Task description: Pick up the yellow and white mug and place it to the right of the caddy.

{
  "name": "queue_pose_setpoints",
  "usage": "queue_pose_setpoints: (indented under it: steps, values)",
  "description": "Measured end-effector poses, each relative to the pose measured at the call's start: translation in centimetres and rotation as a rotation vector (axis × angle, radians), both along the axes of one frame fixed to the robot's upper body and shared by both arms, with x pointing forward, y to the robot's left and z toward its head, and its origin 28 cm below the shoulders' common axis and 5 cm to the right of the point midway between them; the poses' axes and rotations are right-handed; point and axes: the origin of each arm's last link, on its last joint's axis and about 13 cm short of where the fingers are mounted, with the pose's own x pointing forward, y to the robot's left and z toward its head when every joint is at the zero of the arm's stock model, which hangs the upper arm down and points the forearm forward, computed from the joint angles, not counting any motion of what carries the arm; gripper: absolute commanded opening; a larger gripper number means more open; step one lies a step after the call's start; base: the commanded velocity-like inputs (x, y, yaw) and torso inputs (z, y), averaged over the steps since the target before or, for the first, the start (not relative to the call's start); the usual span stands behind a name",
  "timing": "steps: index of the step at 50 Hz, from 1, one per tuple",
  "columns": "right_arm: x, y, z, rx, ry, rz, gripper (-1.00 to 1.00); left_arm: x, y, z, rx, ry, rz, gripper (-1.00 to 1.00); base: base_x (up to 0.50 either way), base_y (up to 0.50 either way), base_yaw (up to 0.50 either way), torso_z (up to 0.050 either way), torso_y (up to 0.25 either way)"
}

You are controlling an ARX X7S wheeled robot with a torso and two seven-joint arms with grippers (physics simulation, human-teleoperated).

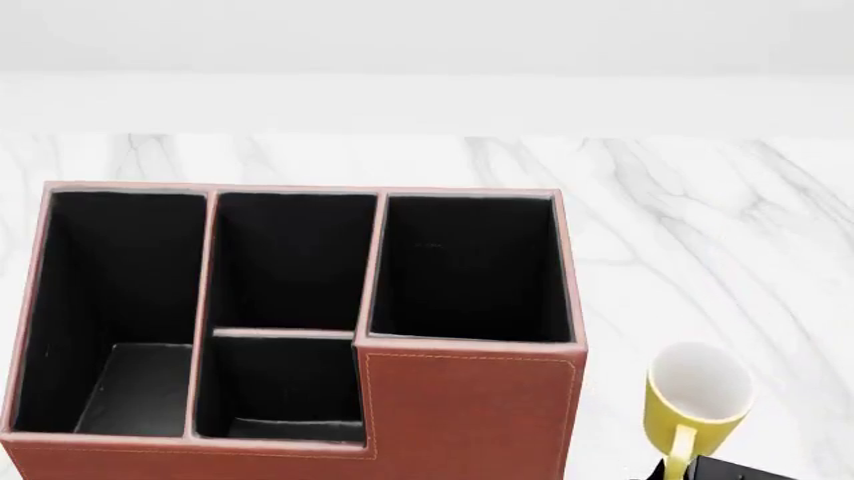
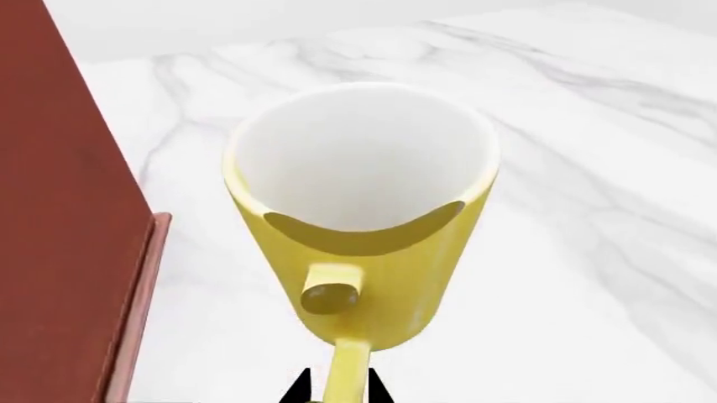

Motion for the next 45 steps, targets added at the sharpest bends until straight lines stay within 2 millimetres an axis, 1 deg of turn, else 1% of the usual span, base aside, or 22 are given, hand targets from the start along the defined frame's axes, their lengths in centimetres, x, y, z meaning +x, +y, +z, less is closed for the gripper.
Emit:
queue_pose_setpoints:
  steps: [6, 7, 32, 45]
  values:
    - [0.03, 0.01, -0.09, 0.002, 0.003, -0.001, -1.0, 0.01, -0.01, -0.01, 0.0, 0.0, 0.0, 1.0, 0.0, 0.0, 0.0, 0.0, 0.0]
    - [0.04, 0.02, -0.11, 0.001, 0.004, -0.002, 1.0, 0.01, -0.01, -0.01, 0.0, 0.0, 0.0, 1.0, 0.0, 0.0, 0.0, 0.0, 0.0]
    - [0.31, -0.01, 0.03, -0.017, -0.01, -0.001, 1.0, 0.0, 0.0, 0.0, -0.001, -0.001, 0.0, 1.0, 0.0, 0.0, 0.0, 0.0, 0.0]
    - [-0.28, 0.14, 0.58, -0.027, -0.022, 0.017, 1.0, 0.02, -0.02, 0.01, 0.0, -0.002, -0.002, 1.0, 0.0, 0.0, 0.0, 0.0, 0.0]
